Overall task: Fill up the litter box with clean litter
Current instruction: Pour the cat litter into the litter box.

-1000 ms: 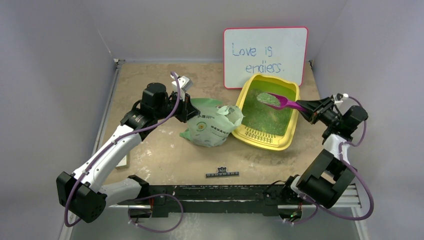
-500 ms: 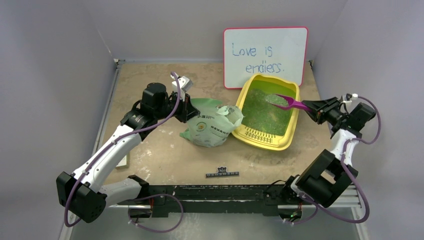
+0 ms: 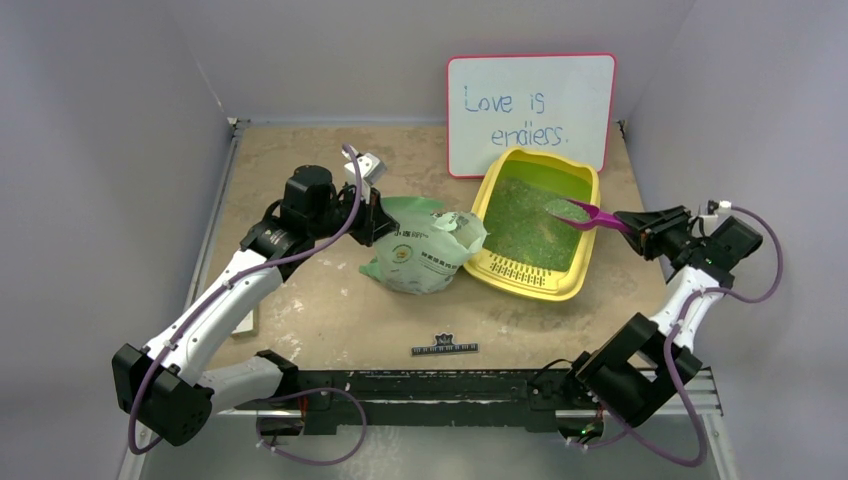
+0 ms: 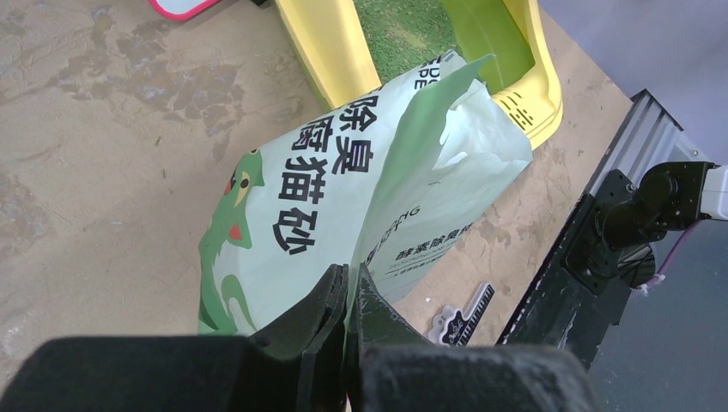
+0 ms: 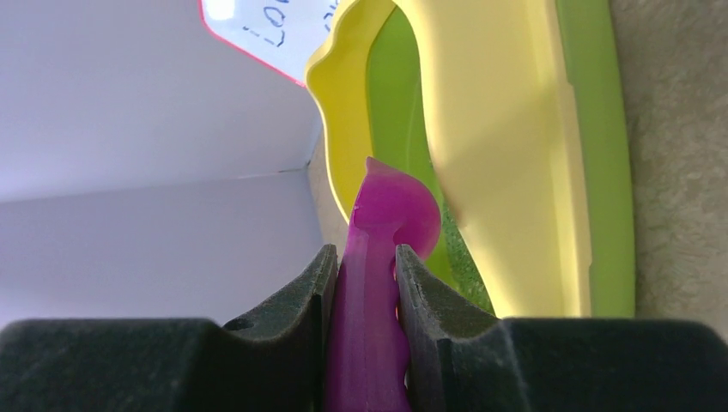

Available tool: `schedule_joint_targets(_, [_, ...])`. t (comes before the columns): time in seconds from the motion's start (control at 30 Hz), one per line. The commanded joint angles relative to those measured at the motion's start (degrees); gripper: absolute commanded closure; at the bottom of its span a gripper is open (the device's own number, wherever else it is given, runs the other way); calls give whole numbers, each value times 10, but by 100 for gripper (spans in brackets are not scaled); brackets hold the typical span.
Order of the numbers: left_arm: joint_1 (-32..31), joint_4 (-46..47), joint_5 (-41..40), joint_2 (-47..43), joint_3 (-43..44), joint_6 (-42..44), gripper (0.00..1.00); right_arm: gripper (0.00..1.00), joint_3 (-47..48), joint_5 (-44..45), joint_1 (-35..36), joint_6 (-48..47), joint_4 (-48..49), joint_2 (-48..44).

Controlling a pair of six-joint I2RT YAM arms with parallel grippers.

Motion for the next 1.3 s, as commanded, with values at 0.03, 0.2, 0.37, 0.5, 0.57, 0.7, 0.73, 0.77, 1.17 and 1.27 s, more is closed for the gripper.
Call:
schedule_joint_targets(0.03, [-2,24,4,-16,35,20,100,100,59,60,-3,-61,-69,-33])
schedule_joint_targets(0.2, [-2,19,8,-13,36,29,100,100,63,77,-7,-65,-82,-48])
schedule_joint_targets(0.37, [-2,17,9,-14,34,35,100,100,63,81,-9,-51,-69,-43])
schedule_joint_targets(0.5, [-2,17,10,-12,38,38,100,100,84,88,-10,-50,-67,-32])
schedule_joint_targets(0.57, [-2,17,10,-12,38,39,100,100,93,86,-10,-50,-66,-26])
schedule_joint_targets(0.7, [-2,16,10,-14,35,39,100,100,108,84,-10,-53,-65,-13])
schedule_joint_targets(0.73, [-2,15,9,-14,34,39,100,100,112,86,-10,-54,-65,-11])
schedule_joint_targets(0.77, [-2,15,9,-15,34,39,100,100,115,88,-10,-56,-64,-7])
schedule_joint_targets(1.17, [-2,16,6,-22,28,35,100,100,157,104,-10,-109,-103,21])
schedule_joint_targets(1.27, [-2,17,5,-24,27,33,100,100,140,104,-10,-115,-109,8])
